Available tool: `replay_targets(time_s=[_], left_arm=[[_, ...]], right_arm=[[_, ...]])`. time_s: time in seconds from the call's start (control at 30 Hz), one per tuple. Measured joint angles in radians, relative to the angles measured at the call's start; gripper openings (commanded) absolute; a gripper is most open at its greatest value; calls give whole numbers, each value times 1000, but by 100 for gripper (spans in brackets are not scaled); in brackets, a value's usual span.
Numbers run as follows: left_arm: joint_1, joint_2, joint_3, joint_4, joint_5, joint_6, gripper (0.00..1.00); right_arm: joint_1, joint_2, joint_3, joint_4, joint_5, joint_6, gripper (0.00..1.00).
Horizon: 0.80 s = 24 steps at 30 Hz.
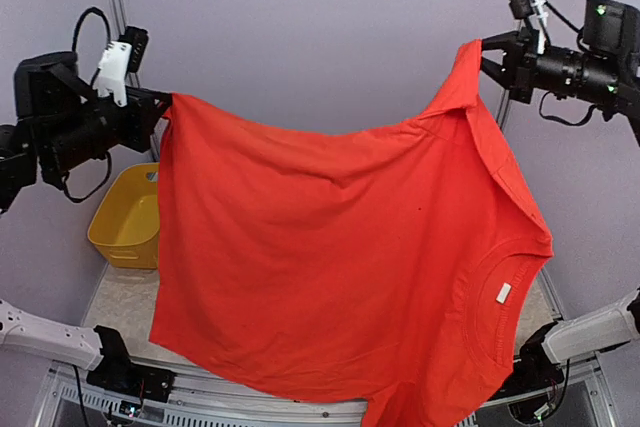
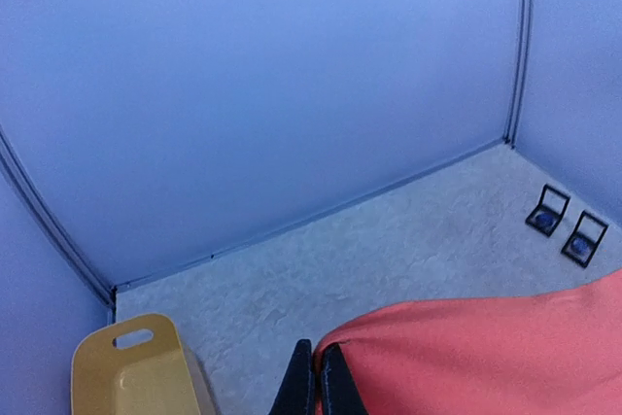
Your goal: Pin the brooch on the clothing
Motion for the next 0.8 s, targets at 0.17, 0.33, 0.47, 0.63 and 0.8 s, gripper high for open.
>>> replay_targets(time_s=[0.17,0.33,0.47,0.63,0.8], left_arm=[[207,138,-237,31,142,-47,0],[316,402,-320,108,214,-74,0],[368,713,-213,158,196,-79,0],[411,989,-51,209,146,-79,0],[442,1107,43,243,100,-70,0]], right_arm=[[-2,85,-381,114,151,8,0],[-33,341,-582,257,242,-4,0],[-52,628,-502,327,342,-12,0],[-80,916,-286,344,491,-10,0],[-114,1022,-135,346,574,-5,0]])
